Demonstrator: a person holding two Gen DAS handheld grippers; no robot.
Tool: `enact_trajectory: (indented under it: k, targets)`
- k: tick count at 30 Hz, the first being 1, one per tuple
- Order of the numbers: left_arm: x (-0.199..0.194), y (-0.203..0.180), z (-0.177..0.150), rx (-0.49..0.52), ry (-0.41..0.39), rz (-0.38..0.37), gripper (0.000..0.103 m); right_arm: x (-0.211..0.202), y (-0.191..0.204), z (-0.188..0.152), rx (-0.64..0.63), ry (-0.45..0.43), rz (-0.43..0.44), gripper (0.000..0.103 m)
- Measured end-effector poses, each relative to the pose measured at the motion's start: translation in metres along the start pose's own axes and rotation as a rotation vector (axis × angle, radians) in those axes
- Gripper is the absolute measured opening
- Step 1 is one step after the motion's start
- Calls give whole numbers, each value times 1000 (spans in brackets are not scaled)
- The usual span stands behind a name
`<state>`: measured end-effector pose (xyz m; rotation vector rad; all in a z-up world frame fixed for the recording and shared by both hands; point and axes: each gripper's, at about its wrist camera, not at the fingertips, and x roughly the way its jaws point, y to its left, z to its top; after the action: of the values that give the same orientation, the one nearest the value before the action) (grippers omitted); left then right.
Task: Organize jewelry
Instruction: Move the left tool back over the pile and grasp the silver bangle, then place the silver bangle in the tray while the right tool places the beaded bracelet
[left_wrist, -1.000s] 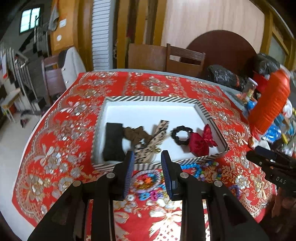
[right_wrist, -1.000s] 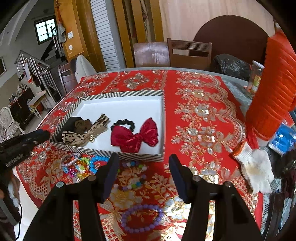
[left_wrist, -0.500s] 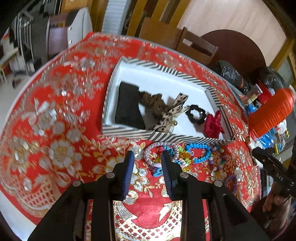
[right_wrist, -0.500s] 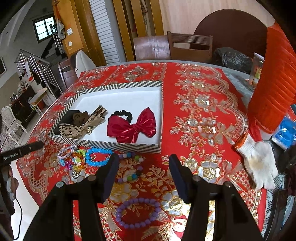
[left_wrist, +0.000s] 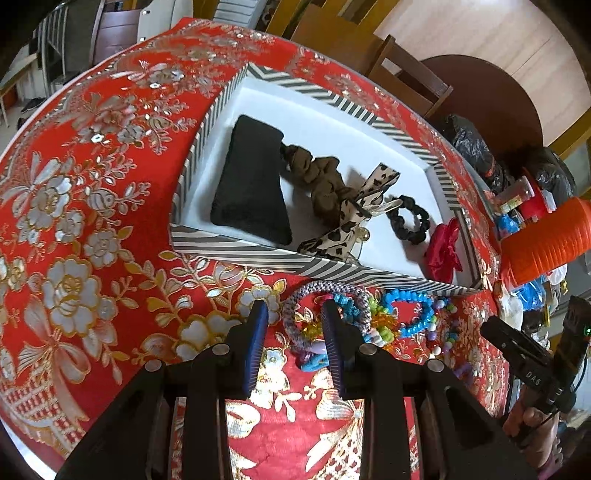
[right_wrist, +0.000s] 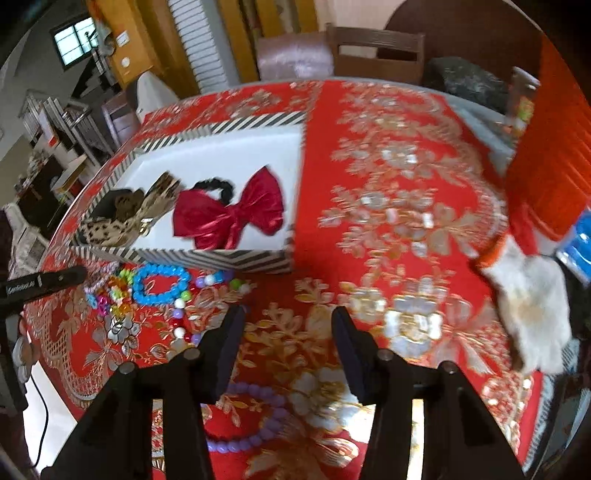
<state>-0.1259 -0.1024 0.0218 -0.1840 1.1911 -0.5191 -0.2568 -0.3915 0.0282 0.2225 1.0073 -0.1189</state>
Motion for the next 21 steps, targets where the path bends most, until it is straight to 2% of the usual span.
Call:
enact_trajectory:
  k: [3, 5, 7, 9, 10, 11, 16, 21]
  targets:
    - [7, -1, 0, 6, 14, 8, 21, 17, 16, 6, -52, 20, 0, 50]
    - [8, -4, 0, 19, 4, 18, 21, 26, 23, 8, -82, 31, -12, 43]
    - [10, -6, 1, 29, 3, 26, 21, 37, 29, 9, -112, 34, -51, 28]
    - [11, -9, 1, 46, -5, 37, 20, 41, 28, 7, -112, 15, -58, 23]
    - [12, -11, 1, 55, -8, 40, 12, 41, 28, 7, -116, 12, -58, 14]
    - [14, -11, 1, 63, -6, 43, 3, 41, 28, 7, -119, 8, -69, 11]
    - [6, -10, -1, 80, -23, 28, 0, 23, 20, 6, -90, -29, -47, 10]
    - [-22, -16, 0, 111, -77, 5, 0, -11, 19, 12, -80, -99, -13, 10]
